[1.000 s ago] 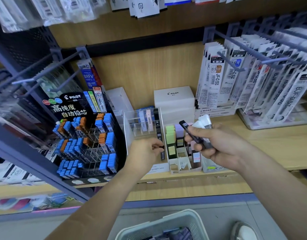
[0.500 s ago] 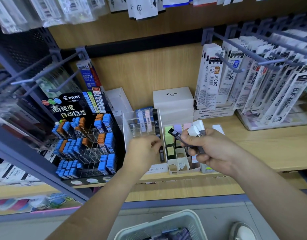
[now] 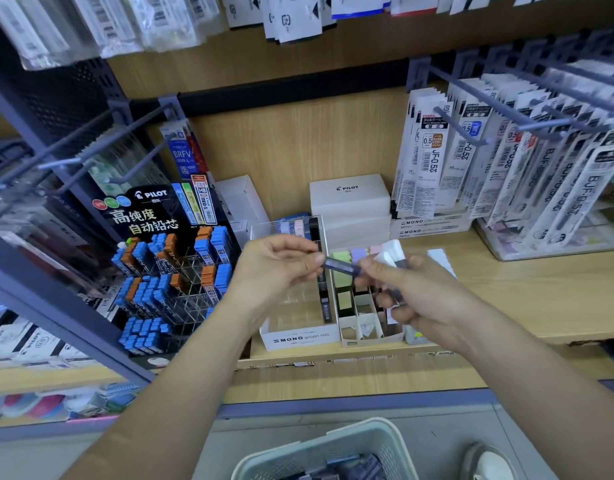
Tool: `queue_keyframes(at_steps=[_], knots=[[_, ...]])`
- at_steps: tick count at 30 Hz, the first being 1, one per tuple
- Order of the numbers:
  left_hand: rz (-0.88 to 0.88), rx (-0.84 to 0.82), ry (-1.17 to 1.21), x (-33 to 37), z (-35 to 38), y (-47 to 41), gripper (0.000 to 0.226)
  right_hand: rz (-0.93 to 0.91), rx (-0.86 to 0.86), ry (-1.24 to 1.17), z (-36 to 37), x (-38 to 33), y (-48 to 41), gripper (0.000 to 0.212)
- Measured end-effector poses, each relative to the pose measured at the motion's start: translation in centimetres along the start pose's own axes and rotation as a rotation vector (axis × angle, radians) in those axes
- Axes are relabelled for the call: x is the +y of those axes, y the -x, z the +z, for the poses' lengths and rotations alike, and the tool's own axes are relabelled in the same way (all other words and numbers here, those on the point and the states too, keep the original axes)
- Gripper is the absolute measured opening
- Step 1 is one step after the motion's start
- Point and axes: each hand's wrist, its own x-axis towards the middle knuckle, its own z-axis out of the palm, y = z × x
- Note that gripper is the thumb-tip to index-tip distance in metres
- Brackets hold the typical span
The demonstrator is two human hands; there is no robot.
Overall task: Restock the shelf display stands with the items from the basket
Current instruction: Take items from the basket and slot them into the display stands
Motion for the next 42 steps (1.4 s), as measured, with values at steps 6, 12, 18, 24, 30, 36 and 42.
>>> queue_keyframes(at_steps=[6, 12, 18, 24, 30, 36, 42], knots=[[0.139, 0.031, -0.600, -1.8, -1.3, -0.5, 0.018, 0.030, -0.006, -0.342, -1.8, -1.2, 0.2, 0.028], [0.208, 0.012, -0.779, -4.4, 0.0, -0.6, 0.016, 0.015, -0.064, -0.351, -1.8, -0.9, 0.5, 0.026], [0.257, -0.027, -0.918, -6.4, 0.9, -0.2, 0.016, 0.031, -0.012, -0.234, -1.8, -0.9, 0.9, 0.023], [0.443, -0.013, -0.995, -7.3, 0.9, -0.4, 0.018, 0.037, 0.032, -0.157, -2.0, -0.8, 0.5, 0.026], [0.584, -0.021, -1.140, -8.0, 1.2, -0.5, 0.013, 0.110, -0.101, -0.156, -2.1, -0.8, 0.7, 0.031], [0.444, 0.078, -1.055, -5.0, 1.5, -0.1, 0.014, 0.108, -0.109, -0.123, -2.1, -0.6, 0.9, 0.027], [-0.062, -0.136, -0.181, 0.6, 3.3, 1.5, 0.028, 0.061, -0.221, -0.050, -1.4, -0.4, 1.0, 0.036]])
